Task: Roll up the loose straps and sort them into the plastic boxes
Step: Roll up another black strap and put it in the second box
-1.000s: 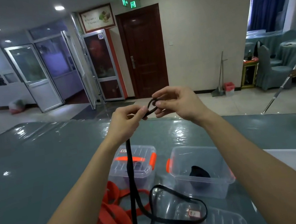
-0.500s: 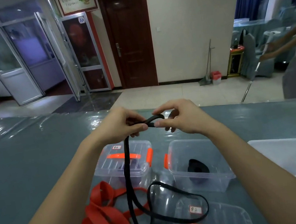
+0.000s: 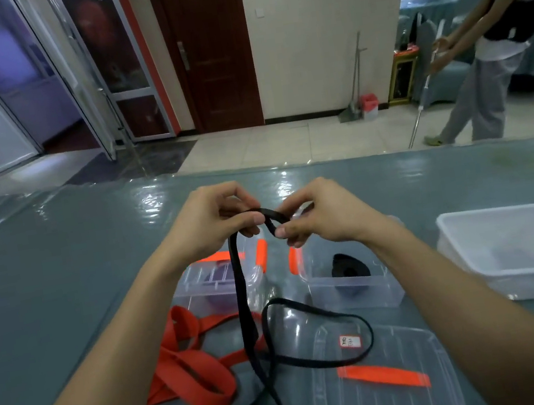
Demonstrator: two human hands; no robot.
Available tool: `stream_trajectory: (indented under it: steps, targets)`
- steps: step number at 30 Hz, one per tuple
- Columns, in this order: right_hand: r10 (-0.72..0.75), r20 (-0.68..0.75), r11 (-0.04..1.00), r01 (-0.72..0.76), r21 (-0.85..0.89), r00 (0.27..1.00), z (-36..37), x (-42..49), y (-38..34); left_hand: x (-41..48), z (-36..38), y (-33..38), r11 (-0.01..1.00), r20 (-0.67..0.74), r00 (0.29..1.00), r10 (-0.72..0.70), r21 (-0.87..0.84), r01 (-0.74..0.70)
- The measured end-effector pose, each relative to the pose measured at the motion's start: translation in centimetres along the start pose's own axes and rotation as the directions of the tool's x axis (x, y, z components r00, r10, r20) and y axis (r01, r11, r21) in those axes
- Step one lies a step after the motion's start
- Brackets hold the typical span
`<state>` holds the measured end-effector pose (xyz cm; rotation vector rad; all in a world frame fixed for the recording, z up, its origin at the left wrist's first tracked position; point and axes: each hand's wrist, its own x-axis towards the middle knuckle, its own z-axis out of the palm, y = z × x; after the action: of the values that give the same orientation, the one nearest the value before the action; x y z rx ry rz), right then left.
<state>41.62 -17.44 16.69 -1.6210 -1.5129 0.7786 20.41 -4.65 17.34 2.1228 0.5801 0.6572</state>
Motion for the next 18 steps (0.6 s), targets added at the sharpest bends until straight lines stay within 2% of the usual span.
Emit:
stream_trajectory:
  steps: [3, 5, 9, 12, 15, 18]
  targets:
    - [-0.044, 0.007, 0.967, 0.044, -0.252, 0.999, 0.7, 0.2, 0.5, -0.8, 0.0, -1.0, 1.0, 0.029, 1.0, -0.008, -0.017, 0.008]
    - [-0.049, 0.011, 0.947, 0.05, -0.316, 0.999, 1.1, 0.1, 0.7, -1.0, -0.1, -1.3, 0.999, 0.054, 0.999, -0.001, -0.032, 0.003]
    - [-0.035, 0.058, 0.997, 0.039, -0.068, 0.998, 1.7, -0.4, 0.9, -0.8, 0.4, -1.5, 0.996, 0.074, 0.997, 0.011, -0.09, -0.005]
    - [-0.031, 0.063, 0.999, 0.034, -0.041, 0.998, 2.0, -0.7, 1.2, -0.6, 0.7, -1.4, 0.992, 0.076, 0.997, 0.013, -0.129, -0.003]
    - [0.014, -0.004, 0.995, -0.014, 0.103, 1.0, 2.0, -1.1, 1.8, -0.4, 0.6, -1.4, 0.991, 0.08, 0.996, 0.032, -0.132, -0.021]
    - [0.032, -0.045, 0.987, -0.025, 0.156, 0.998, 2.2, -1.3, 1.9, -0.1, 0.8, -1.4, 0.992, 0.09, 0.995, 0.049, -0.12, -0.038]
